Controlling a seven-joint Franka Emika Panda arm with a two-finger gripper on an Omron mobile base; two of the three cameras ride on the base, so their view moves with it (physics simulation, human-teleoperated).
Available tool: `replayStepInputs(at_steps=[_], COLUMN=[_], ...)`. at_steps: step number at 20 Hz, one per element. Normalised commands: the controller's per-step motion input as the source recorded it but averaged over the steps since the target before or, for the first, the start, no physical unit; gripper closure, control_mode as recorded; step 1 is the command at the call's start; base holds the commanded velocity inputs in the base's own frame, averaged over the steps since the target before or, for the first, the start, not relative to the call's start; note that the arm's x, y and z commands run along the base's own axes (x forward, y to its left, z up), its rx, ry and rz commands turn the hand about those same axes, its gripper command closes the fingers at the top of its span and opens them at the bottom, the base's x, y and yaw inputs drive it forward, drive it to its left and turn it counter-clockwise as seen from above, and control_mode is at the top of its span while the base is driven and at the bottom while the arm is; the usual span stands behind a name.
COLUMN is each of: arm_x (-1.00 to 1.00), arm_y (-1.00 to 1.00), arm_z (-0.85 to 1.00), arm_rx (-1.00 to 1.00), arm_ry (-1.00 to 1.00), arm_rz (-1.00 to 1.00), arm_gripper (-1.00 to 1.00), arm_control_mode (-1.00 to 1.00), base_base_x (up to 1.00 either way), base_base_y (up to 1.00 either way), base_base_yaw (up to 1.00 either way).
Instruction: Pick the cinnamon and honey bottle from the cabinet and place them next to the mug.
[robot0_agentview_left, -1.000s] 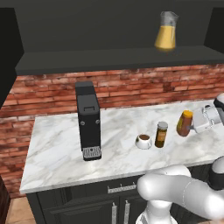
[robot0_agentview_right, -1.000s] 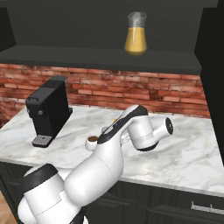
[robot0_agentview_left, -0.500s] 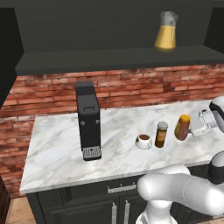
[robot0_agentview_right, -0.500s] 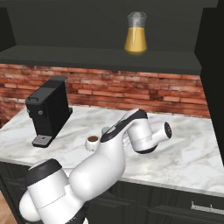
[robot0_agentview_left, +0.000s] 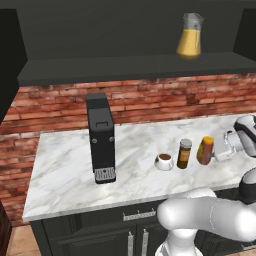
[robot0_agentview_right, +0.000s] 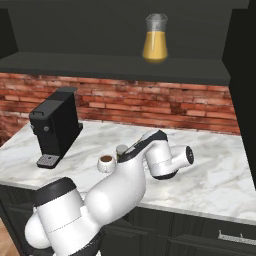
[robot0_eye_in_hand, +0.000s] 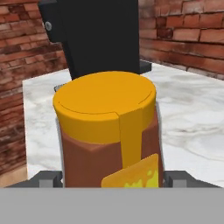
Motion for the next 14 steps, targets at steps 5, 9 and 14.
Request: replayStepInputs(at_steps=[5, 9, 14], arm_x=[0.17, 0.20, 0.01], arm_y=[0.00, 0.00, 0.00], arm_z=[-0.10, -0.02, -0.06], arm_rx=[0.00, 0.00, 0.00], arm_ry=[0.00, 0.00, 0.00], arm_rz=[0.00, 0.00, 0.00], arm_gripper=[1.00, 1.00, 1.00], arm_control_mode=[-1.00, -1.00, -1.00], base_base_x=[0.00, 0.00, 0.00], base_base_y=[0.00, 0.00, 0.00], base_base_yaw=[0.00, 0.00, 0.00])
